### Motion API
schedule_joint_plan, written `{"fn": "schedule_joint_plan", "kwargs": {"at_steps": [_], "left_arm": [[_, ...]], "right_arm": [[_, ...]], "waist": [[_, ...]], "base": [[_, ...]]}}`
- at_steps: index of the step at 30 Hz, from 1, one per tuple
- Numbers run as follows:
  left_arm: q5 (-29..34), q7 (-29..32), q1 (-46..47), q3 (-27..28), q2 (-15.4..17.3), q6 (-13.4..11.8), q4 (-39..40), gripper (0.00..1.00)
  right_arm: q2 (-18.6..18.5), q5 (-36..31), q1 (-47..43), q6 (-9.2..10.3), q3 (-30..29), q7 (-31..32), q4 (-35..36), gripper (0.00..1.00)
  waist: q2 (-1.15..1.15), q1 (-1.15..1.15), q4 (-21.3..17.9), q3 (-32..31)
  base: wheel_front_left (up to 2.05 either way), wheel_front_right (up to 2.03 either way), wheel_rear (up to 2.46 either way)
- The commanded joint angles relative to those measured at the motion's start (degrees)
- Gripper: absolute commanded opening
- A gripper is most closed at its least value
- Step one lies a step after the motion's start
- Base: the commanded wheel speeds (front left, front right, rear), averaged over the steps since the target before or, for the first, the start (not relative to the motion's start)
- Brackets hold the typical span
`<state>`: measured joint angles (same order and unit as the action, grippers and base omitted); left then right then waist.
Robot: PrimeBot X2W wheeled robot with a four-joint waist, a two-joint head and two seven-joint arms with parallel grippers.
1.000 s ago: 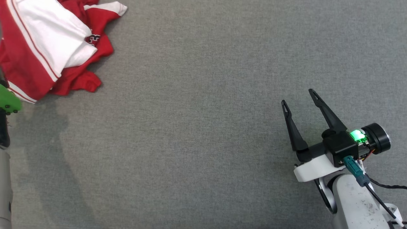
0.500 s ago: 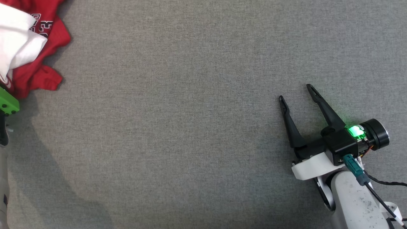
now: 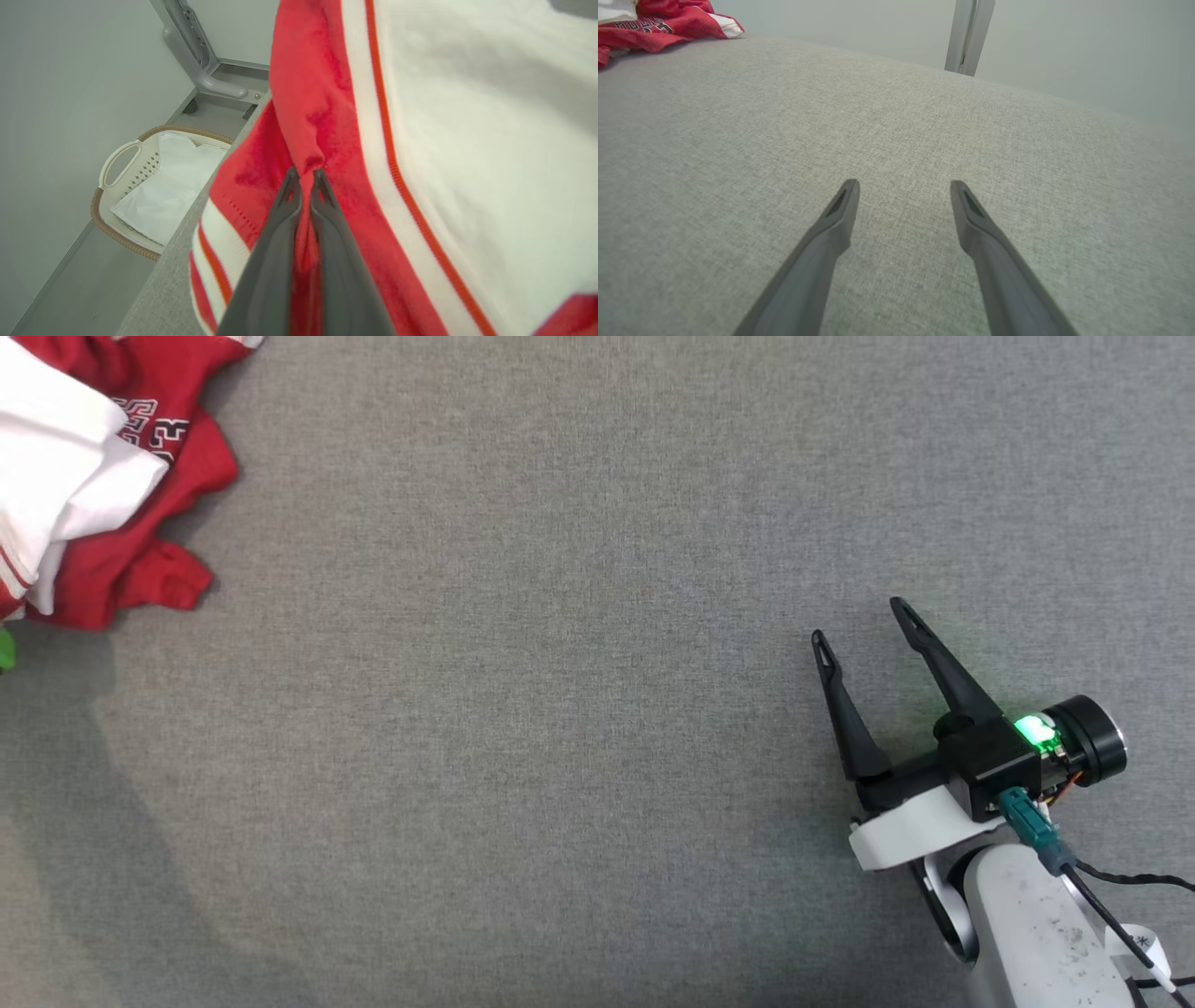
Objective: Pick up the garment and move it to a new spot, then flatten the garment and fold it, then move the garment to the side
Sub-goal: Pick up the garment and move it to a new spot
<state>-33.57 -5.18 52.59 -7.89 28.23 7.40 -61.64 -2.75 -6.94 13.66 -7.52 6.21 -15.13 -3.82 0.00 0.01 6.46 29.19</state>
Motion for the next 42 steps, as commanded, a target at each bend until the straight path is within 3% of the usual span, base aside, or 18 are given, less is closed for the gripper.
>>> {"fn": "schedule_joint_plan", "kwargs": {"at_steps": [1,13,24,31,37,42], "left_arm": [[-0.4,-0.5,-0.6,-0.8,1.3,0.1,0.7,0.00],[0.9,0.4,2.9,-9.6,9.0,0.1,10.8,0.00],[2.4,4.8,6.5,-22.2,9.1,0.1,26.2,0.00],[1.6,7.0,9.4,-27.7,4.6,0.1,36.8,0.00],[-0.1,6.2,11.1,-30.3,-3.9,0.0,42.7,0.00],[-1.5,3.3,8.3,-32.5,-10.2,-0.4,41.8,0.00]], "right_arm": [[-0.2,0.6,-0.5,0.06,0.2,0.0,-0.4,1.00],[-0.2,5.5,-4.2,0.06,0.2,0.0,-2.9,1.00],[-0.2,8.7,-8.1,0.06,-1.5,0.0,-4.1,1.00],[-0.2,9.7,-10.4,0.06,-4.0,0.0,-4.6,1.00],[-0.2,10.0,-11.1,0.06,-6.6,0.0,-4.6,1.00],[-0.2,10.3,-9.5,0.06,-7.4,0.0,-4.2,1.00]], "waist": [[0.00,-0.01,-0.2,-2.6],[0.00,-0.01,-2.8,-14.8],[0.00,-0.01,-8.2,-23.7],[0.00,-0.01,-12.3,-26.8],[0.00,-0.01,-14.2,-26.2],[0.00,-0.01,-15.4,-24.1]], "base": [[0.00,0.00,0.00],[0.00,0.00,0.00],[0.00,0.00,0.00],[0.00,0.00,0.00],[0.00,0.00,0.00],[0.00,0.00,0.00]]}}
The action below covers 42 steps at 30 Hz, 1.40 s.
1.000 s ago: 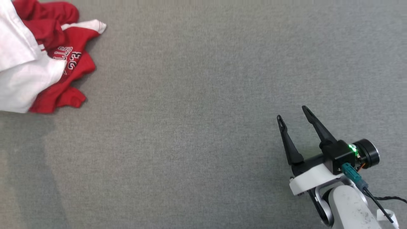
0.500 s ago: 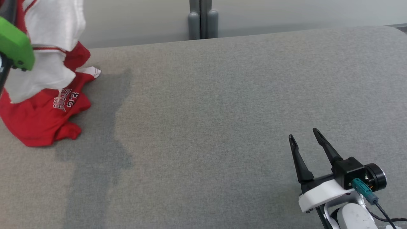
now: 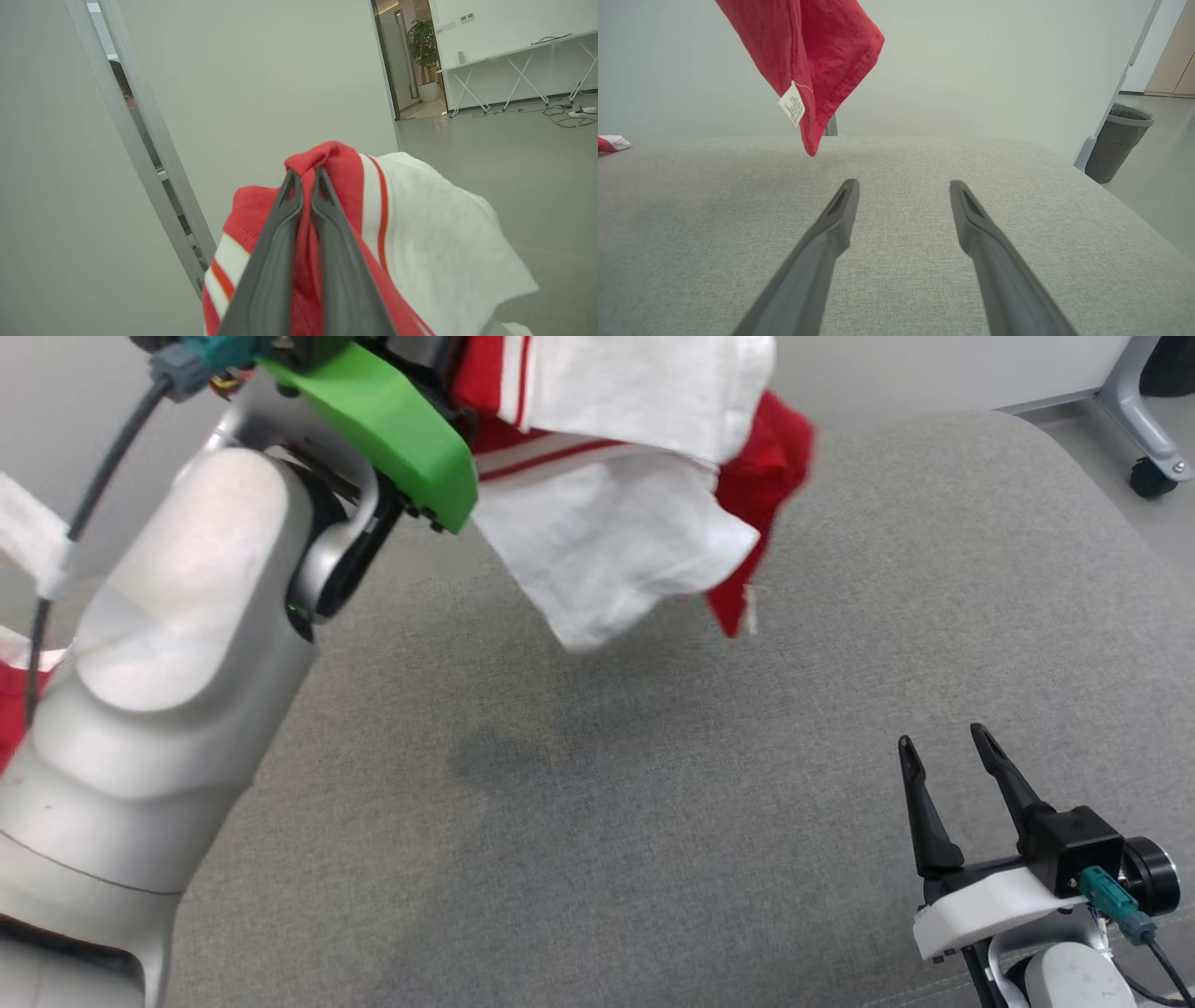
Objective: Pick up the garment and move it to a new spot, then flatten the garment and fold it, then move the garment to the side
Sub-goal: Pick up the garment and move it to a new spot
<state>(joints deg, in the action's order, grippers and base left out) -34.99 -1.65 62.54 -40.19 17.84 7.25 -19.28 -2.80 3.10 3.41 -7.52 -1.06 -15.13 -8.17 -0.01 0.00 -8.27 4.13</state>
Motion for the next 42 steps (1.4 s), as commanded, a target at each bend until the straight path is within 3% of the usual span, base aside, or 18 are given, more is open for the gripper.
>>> {"fn": "schedule_joint_plan", "kwargs": {"at_steps": [1,6,11,24,25,26,27,28,32,42], "left_arm": [[-0.2,-0.5,-2.4,-0.7,-0.2,-0.2,-1.1,0.00],[-2.7,-3.1,-8.3,-3.6,-1.8,0.1,-8.1,0.00],[-4.1,-5.5,-12.5,-5.7,-0.7,0.3,-18.8,0.00],[-6.2,-12.7,-10.6,-4.9,-1.8,0.3,-36.5,0.00],[-6.2,-13.0,-10.4,-4.8,-1.9,0.3,-37.2,0.15],[-6.2,-13.2,-10.2,-4.7,-2.0,0.3,-37.8,0.45],[-6.2,-13.2,-10.0,-4.5,-2.1,0.3,-38.1,0.89],[-6.2,-13.4,-10.0,-4.2,-2.3,0.3,-38.3,1.00],[-4.9,-13.6,-11.1,-1.8,-2.2,0.3,-35.6,1.00],[1.9,-13.5,-26.6,12.3,-3.5,-1.8,-18.3,1.00]], "right_arm": [[-0.2,0.5,0.9,0.06,-0.1,0.0,0.2,1.00],[-0.2,1.2,1.8,0.06,0.3,0.0,0.4,1.00],[-0.2,1.5,3.0,0.06,0.8,-0.1,0.7,1.00],[-0.2,1.4,6.8,0.06,1.5,0.0,1.3,1.00],[-0.2,1.4,7.0,0.06,1.7,0.0,1.4,1.00],[-0.2,1.5,7.2,0.06,1.9,0.0,1.4,1.00],[-0.2,1.5,7.4,0.06,2.0,0.0,1.4,1.00],[-0.2,1.4,7.5,0.06,2.0,0.0,1.3,1.00],[-0.2,0.8,7.0,0.06,1.7,0.0,1.0,1.00],[-0.2,-0.3,4.5,0.06,0.8,0.0,0.4,1.00]], "waist": [[0.01,0.00,-0.9,1.3],[0.01,0.00,-1.8,4.2],[0.01,0.00,-2.8,7.5],[0.01,0.00,-2.9,13.4],[0.01,0.00,-2.9,13.5],[0.01,0.00,-2.8,13.6],[0.01,0.00,-2.7,13.6],[0.01,0.00,-2.4,13.6],[0.01,0.00,-1.3,12.2],[0.01,0.00,2.3,4.5]], "base": [[0.00,0.00,0.00],[0.00,0.00,0.00],[0.00,0.00,0.00],[0.00,0.00,0.00],[0.00,0.00,0.00],[0.00,0.00,0.00],[0.00,0.00,0.00],[0.00,0.00,0.00],[0.00,0.00,0.00],[0.00,0.00,0.00]]}}
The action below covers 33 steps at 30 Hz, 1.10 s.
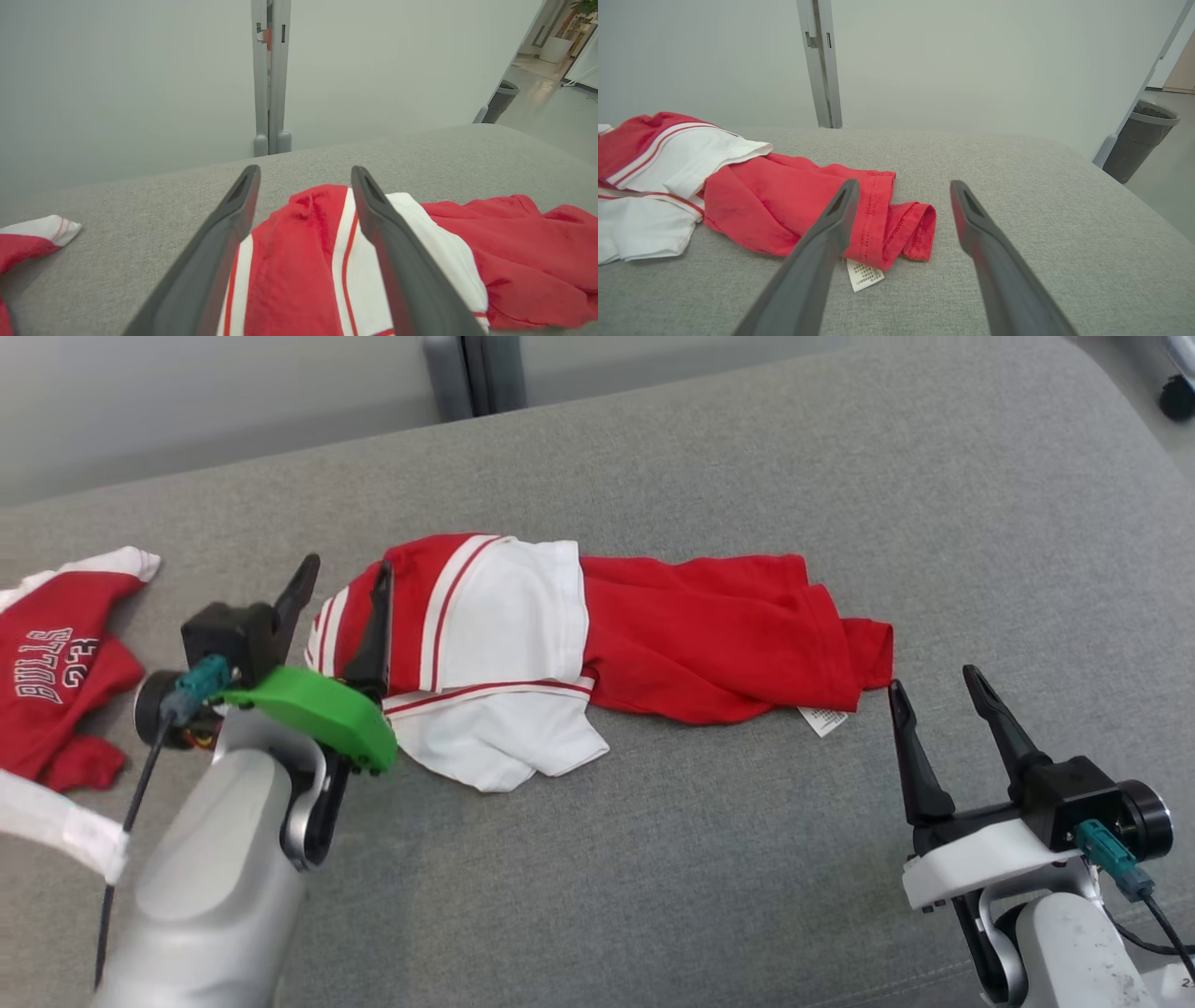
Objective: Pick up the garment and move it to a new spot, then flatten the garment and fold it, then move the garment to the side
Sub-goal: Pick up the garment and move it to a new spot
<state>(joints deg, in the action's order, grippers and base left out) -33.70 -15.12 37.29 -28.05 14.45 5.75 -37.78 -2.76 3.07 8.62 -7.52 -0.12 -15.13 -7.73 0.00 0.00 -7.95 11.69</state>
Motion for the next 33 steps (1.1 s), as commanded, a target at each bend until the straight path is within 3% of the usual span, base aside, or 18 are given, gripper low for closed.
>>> {"fn": "schedule_joint_plan", "kwargs": {"at_steps": [1,8,15,23,33], "left_arm": [[1.3,0.0,-3.7,1.8,-0.4,-0.6,1.8,1.00],[5.6,0.0,-18.0,10.5,-3.6,-2.3,10.2,1.00],[9.3,0.0,-29.6,16.6,-8.0,-1.4,16.3,1.00],[12.0,0.0,-37.2,19.9,-10.9,-0.9,20.5,1.00],[14.0,0.0,-41.1,21.3,-11.5,-1.6,21.3,1.00]], "right_arm": [[-0.2,-0.3,-1.1,0.06,-0.2,0.0,-0.1,1.00],[-0.2,-0.3,-2.9,0.06,-0.1,0.0,-0.6,1.00],[-0.2,-0.6,-5.1,0.06,0.4,0.0,-1.0,1.00],[-0.2,0.3,-7.4,0.06,1.1,0.0,-1.8,1.00],[-0.2,1.5,-8.0,0.06,2.6,0.0,-3.4,1.00]], "waist": [[0.00,0.00,2.3,-3.9],[0.00,0.00,3.4,-8.1],[0.00,0.00,4.6,-11.0],[0.00,0.00,5.1,-12.8],[0.00,0.00,4.7,-13.5]], "base": [[0.00,0.00,0.00],[0.00,0.00,0.00],[0.00,0.00,0.00],[0.00,0.00,0.00],[0.00,0.00,0.00]]}}
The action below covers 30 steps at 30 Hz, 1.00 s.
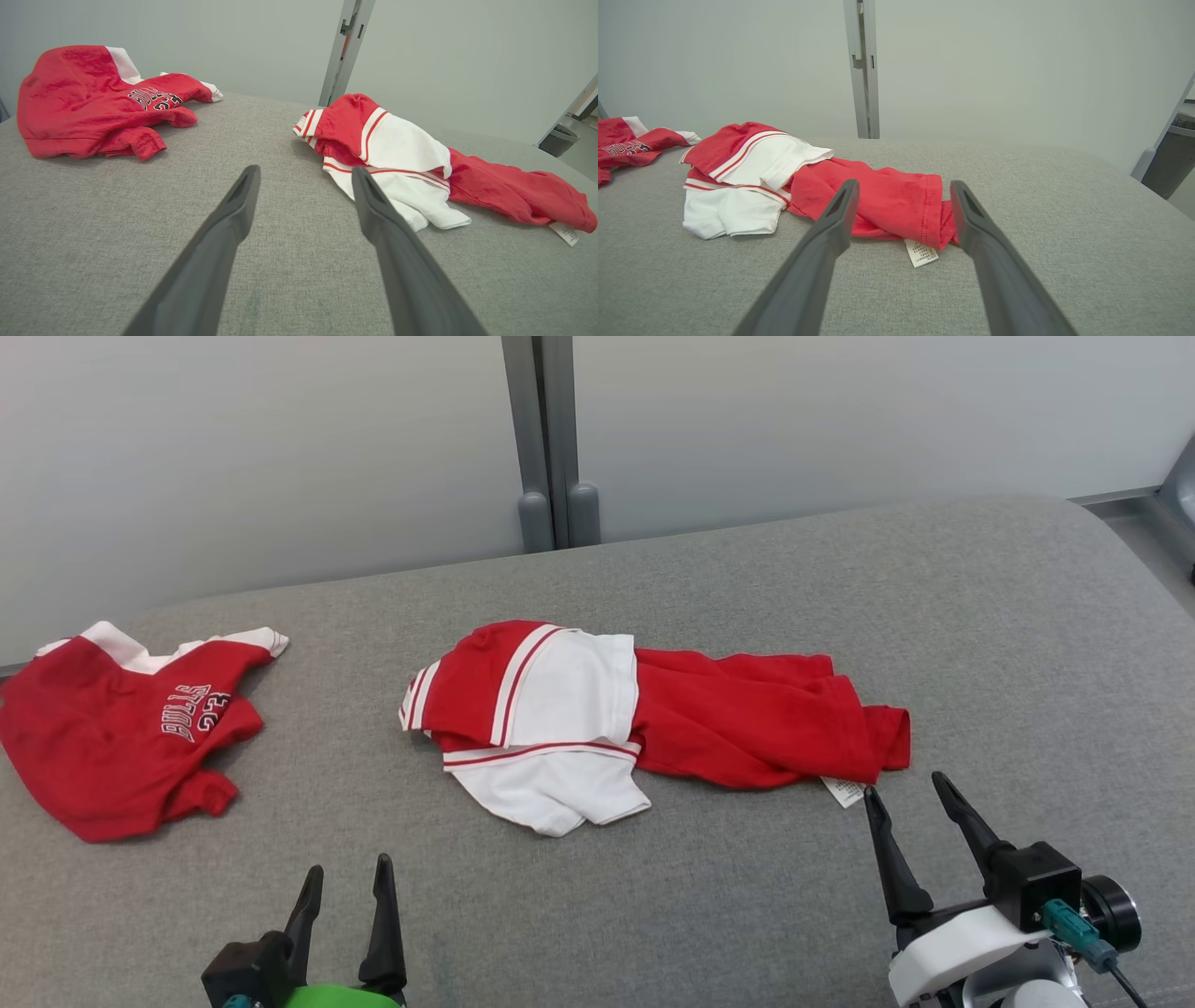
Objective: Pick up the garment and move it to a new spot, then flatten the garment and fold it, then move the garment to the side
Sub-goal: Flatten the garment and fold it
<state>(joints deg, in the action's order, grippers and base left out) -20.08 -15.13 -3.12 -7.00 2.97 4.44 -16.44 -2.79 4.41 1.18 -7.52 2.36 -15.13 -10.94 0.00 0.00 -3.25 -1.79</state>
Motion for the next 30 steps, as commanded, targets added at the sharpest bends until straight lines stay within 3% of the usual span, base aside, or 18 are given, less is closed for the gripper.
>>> {"fn": "schedule_joint_plan", "kwargs": {"at_steps": [1,23,30], "left_arm": [[0.3,0.0,-0.9,0.3,0.0,-0.2,-0.2,1.00],[-1.7,0.0,0.0,-1.9,-0.1,-0.4,-1.2,1.00],[-2.5,0.0,2.8,-5.2,-0.1,-0.2,-3.3,1.00]], "right_arm": [[-0.2,0.2,-0.5,0.06,0.2,0.0,-0.3,1.00],[-0.2,-0.1,-0.3,0.06,0.3,0.0,-0.9,1.00],[-0.2,-0.1,0.4,0.06,0.7,0.0,-0.7,1.00]], "waist": [[0.00,0.00,0.0,-0.1],[0.00,0.00,0.0,-0.5],[0.00,0.00,-0.9,0.4]], "base": [[0.00,0.00,0.00],[0.00,0.00,0.00],[0.00,0.00,0.00]]}}
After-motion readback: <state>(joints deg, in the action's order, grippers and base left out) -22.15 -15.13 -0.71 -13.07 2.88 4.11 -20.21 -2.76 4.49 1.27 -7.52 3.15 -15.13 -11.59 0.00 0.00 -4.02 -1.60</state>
